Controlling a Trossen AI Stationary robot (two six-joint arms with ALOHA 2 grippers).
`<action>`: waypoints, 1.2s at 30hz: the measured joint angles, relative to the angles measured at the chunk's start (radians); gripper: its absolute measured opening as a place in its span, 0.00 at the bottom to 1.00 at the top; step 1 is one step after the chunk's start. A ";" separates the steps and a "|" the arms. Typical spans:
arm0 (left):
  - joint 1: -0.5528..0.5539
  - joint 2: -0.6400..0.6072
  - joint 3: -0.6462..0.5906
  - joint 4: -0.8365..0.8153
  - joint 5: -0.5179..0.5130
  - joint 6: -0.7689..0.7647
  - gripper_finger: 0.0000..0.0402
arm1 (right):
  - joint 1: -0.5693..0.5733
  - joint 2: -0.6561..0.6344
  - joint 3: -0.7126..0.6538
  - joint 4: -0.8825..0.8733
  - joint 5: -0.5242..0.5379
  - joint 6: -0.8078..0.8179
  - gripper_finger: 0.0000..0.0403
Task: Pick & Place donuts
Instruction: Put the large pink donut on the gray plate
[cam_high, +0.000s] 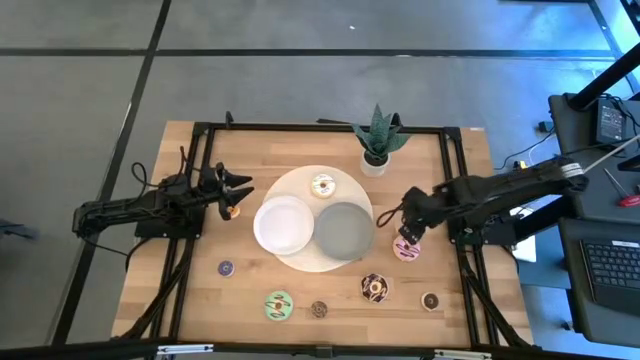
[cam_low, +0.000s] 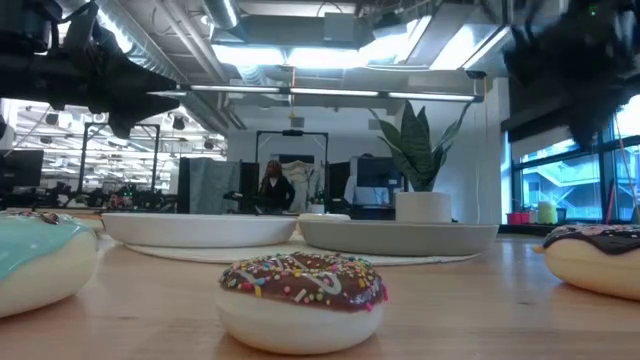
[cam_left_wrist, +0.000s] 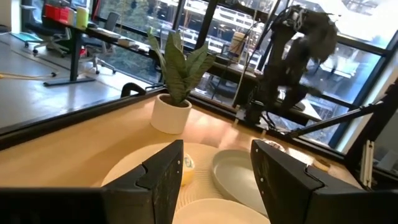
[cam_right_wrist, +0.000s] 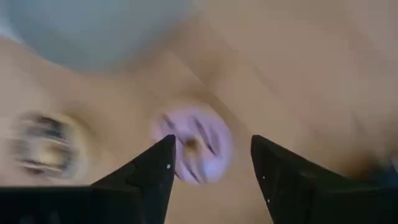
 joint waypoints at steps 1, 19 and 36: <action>0.000 0.000 0.000 0.000 0.000 0.000 0.46 | 0.001 0.024 -0.007 -0.021 -0.022 0.024 0.51; 0.000 0.000 0.000 -0.015 0.026 -0.001 0.46 | 0.049 0.118 -0.222 0.258 -0.079 0.086 0.49; 0.000 0.000 0.000 -0.015 0.026 -0.001 0.46 | 0.049 0.118 -0.287 0.370 -0.098 0.058 0.35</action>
